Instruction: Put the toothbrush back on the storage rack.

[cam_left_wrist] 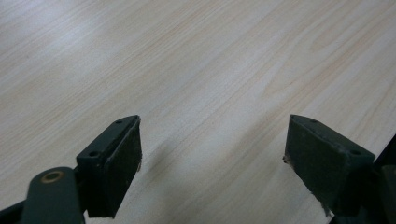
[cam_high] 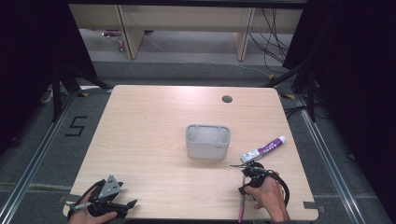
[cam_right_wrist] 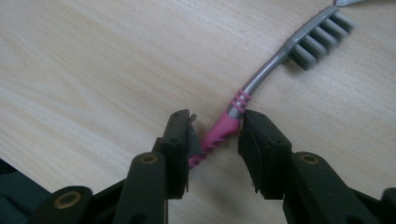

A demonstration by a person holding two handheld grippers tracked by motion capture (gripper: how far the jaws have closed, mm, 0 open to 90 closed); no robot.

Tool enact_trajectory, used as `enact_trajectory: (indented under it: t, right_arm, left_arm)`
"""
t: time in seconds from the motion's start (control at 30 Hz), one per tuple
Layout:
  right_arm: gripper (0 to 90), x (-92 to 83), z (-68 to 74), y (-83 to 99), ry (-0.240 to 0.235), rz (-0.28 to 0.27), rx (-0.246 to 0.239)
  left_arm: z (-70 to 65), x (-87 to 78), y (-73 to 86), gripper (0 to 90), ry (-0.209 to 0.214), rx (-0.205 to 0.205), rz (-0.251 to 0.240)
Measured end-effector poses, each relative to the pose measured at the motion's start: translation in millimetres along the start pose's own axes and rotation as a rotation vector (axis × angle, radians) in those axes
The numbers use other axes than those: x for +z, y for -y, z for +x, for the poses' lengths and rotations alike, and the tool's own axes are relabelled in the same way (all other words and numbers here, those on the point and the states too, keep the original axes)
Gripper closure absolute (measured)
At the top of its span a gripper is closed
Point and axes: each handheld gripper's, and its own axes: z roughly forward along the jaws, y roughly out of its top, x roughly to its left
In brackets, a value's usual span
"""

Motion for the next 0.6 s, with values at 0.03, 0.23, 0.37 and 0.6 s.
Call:
enact_trajectory:
  t: [0.03, 0.23, 0.37, 0.6]
  right_arm:
    - [65.2, 0.0, -1.3, -0.9, 0.0, 0.006, -0.019]
    - [71.9, 0.9, 2.2, -6.6, 0.015, 0.058, -0.075]
    - [78.1, 0.7, 2.1, -9.7, 0.017, 0.084, -0.088]
    - [78.9, 1.2, -1.3, -13.0, -0.007, 0.087, -0.137]
  left_arm:
    - [-1.8, 1.5, 0.2, 18.1, -0.004, -0.029, -0.024]
    - [0.1, -0.3, 0.0, 18.1, 0.003, 0.003, 0.003]
    - [-1.5, 1.3, 0.3, 18.1, -0.002, -0.024, -0.021]
    - [-1.7, 1.4, 0.2, 18.1, -0.001, -0.024, -0.022]
